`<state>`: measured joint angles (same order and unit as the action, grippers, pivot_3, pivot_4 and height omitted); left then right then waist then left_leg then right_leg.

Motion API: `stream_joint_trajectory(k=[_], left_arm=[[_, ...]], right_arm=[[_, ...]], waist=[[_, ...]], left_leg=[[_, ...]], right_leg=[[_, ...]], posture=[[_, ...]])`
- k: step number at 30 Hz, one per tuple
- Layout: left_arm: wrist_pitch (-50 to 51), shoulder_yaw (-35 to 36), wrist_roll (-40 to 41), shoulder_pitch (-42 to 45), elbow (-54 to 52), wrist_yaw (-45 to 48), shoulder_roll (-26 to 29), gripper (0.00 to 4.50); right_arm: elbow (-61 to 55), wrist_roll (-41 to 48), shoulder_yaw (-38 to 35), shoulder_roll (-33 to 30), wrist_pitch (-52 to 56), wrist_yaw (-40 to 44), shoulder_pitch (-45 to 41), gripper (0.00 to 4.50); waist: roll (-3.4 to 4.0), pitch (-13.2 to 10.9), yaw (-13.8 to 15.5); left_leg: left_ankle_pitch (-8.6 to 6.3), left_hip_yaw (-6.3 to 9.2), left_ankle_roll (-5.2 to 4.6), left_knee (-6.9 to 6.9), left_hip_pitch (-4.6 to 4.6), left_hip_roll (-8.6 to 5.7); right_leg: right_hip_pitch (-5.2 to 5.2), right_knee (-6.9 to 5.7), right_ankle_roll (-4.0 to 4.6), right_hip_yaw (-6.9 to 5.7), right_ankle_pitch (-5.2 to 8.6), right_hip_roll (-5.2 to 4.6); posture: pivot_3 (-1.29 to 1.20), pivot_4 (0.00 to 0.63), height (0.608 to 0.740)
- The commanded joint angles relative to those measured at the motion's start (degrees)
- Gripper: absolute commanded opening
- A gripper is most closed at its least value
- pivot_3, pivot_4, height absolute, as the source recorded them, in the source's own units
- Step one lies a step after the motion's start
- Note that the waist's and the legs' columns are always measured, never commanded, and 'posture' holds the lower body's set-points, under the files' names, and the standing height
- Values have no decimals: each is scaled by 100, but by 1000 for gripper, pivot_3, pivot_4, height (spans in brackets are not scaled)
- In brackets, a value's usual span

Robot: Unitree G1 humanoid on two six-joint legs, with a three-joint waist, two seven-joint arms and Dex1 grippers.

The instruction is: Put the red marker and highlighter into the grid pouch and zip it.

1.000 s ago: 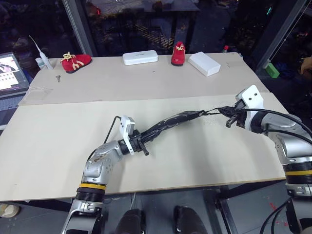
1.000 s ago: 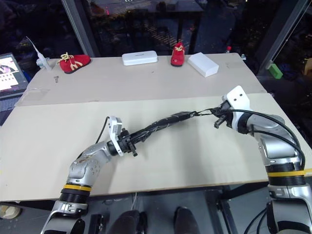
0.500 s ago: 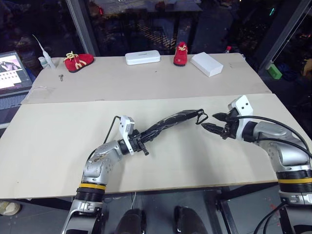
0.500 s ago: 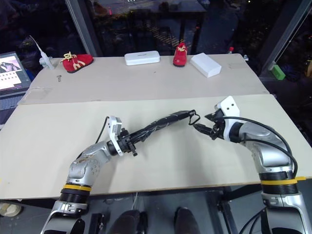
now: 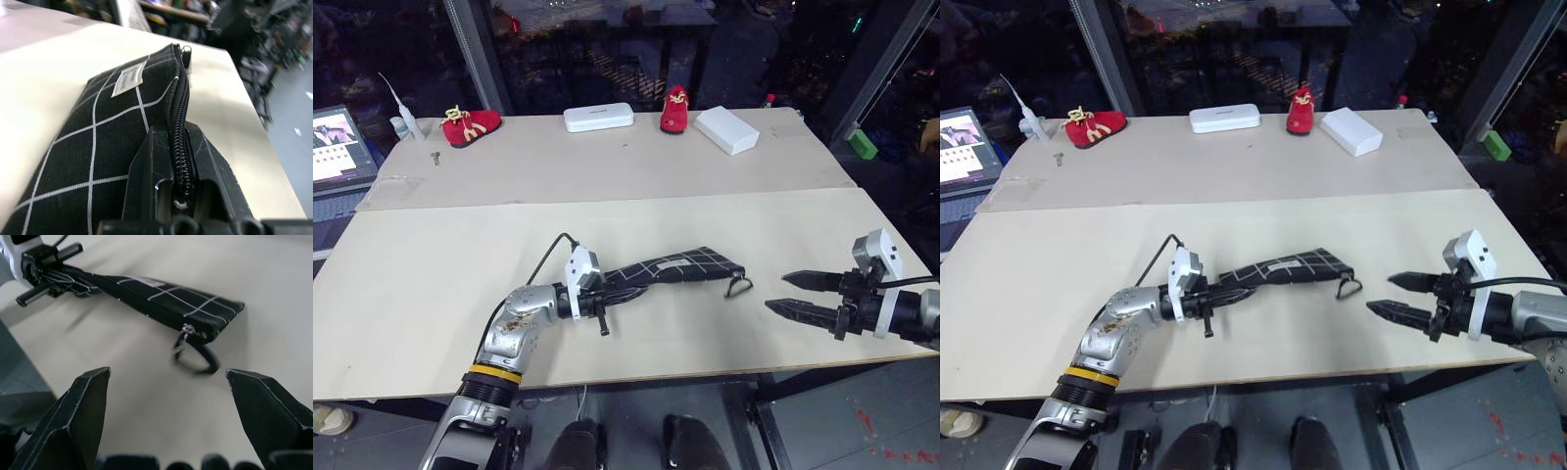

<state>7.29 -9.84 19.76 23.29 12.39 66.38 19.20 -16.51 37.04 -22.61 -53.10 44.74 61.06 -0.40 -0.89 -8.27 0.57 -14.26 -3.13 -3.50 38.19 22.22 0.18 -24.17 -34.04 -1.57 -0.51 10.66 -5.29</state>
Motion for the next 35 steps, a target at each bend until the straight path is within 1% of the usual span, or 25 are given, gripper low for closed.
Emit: stream_joint_trajectory(k=[1, 3, 4, 5, 6, 7, 8, 10, 11, 12, 13, 14, 15, 18, 23, 25, 27, 31, 35], left_arm=[[-758, -164, -372, 241, 461, 365, 122, 0], [-1167, -236, -693, 355, 858, 265, 152, 0], [-1103, -220, -603, 372, 854, 369, 136, 0], [-1006, -213, -509, 373, 804, 468, 126, 860], [-923, -203, -427, 368, 755, 550, 116, 994], [-855, -199, -372, 351, 685, 619, 117, 1383], [-886, -181, -385, 342, 653, 580, 97, 1684], [-869, -110, -372, 296, 483, 404, 43, 2446], [-841, -126, -365, 216, 245, 393, 77, 2838], [-810, -145, -360, 155, 70, 399, 109, 3117], [-718, -121, -299, 107, -118, 370, 121, 3637], [-638, -98, -252, 77, -242, 339, 125, 3980], [-119, 114, 86, 21, -607, 129, 150, 4242], [1016, 707, 664, -127, -1218, -581, 268, 4242], [2066, 1868, 1030, -555, -1534, -1893, 557, 4242], [2217, 2277, 1150, -799, -1642, -2181, 662, 4242], [2226, 2513, 1182, -1058, -1738, -2340, 722, 4242], [2028, 2606, 994, -1397, -1761, -2551, 759, 4242], [1867, 2811, 1065, -1507, -1737, -2842, 612, 4242]], right_arm=[[-206, -160, 78, 157, -289, -268, 122, 4185], [-182, -351, 275, 221, -406, -403, 154, 4185], [-140, -381, 320, 238, -421, -442, 125, 4185], [-99, -393, 343, 240, -439, -459, 100, 4238], [-71, -388, 350, 237, -451, -464, 85, 4238], [-51, -385, 354, 235, -462, -469, 64, 4238], [-19, -388, 357, 225, -469, -467, 39, 4238], [139, -452, 374, 179, -542, -414, -18, 4238], [272, -477, 371, 156, -571, -382, -67, 4238], [365, -493, 370, 143, -594, -360, -101, 4238], [458, -511, 380, 135, -634, -338, -147, 4238], [516, -520, 389, 130, -662, -321, -179, 4238], [676, -543, 369, 129, -732, -310, -281, 4238], [1131, -617, 331, 169, -980, -313, -577, 4238], [1835, -715, 307, 235, -1329, -324, -909, 4238], [2135, -764, 296, 241, -1464, -343, -1013, 4238], [2433, -801, 281, 248, -1586, -351, -1129, 4238], [2922, -875, 298, 273, -1755, -373, -1386, 4238], [3305, -1017, 443, 342, -1934, -370, -1624, 4238]], waist=[[1, 0, 6], [1, 0, 9], [1, 0, 9], [0, 0, 8], [0, 0, 12], [0, 0, 13], [0, 0, 14], [0, 0, 15], [0, 0, 17], [0, 0, 14], [0, 0, 14], [0, 0, 14], [0, 0, 14], [0, 0, -22], [1, 1, -62], [1, 0, -58], [1, 0, -46], [2, 1, 10], [1, 1, 20]], left_leg=[[0, 0, 0, 0, 2, -2], [0, 0, 0, 0, 6, -3], [-1, 0, -1, 0, 8, -5], [-1, 0, -1, 0, 9, -6], [-1, 1, -1, 0, 11, -6], [-1, 2, -1, 0, 13, -6], [-1, 2, -1, 1, 13, -7], [-1, 3, -1, 5, 11, -6], [-1, 3, -1, 5, 11, -6], [-1, 4, -1, 5, 12, -6], [-1, 4, -1, 5, 12, -6], [-1, 4, -2, 5, 12, -6], [-1, 4, -2, 5, 13, -5], [-1, 3, -2, 6, 9, 0], [-1, 3, -2, 4, -2, 4], [-2, 3, -2, 3, 1, 5], [-1, 2, -2, 3, 5, 3], [-1, 0, -1, 4, -2, -4], [-1, -1, -1, 4, 0, -6]], right_leg=[[-3, -1, -3, 1, 2, 0], [-6, 0, -4, 0, 3, 0], [-8, 0, -5, 0, 3, -2], [-9, 0, -5, 0, 3, -3], [-10, 0, -5, 0, 3, -4], [-11, 0, -5, -2, 3, -5], [-10, 0, -5, -2, 3, -7], [-7, -1, -5, -3, 3, -7], [-6, -1, -6, -3, 3, -8], [-6, -1, -6, -3, 3, -8], [-6, 0, -6, -3, 3, -8], [-7, 0, -7, -2, 4, -8], [-8, -1, -7, -2, 3, -7], [-8, -5, -6, 1, 3, -4], [-1, -6, -9, 3, 4, 2], [-4, -6, -9, 2, 4, 2], [-6, -5, -8, 0, 3, -2], [1, -4, -7, 1, 2, -10], [-1, -4, -6, 0, 2, -11]], posture=[[0, 150, 740], [0, 150, 740], [0, 150, 740], [0, 150, 740], [0, 150, 740], [0, 150, 740], [0, 150, 740], [0, 150, 740], [0, 150, 740], [0, 150, 740], [0, 150, 740], [0, 150, 740], [0, 150, 740], [0, 150, 740], [0, 150, 740], [0, 150, 740], [0, 150, 740], [0, 150, 740], [0, 150, 740]])
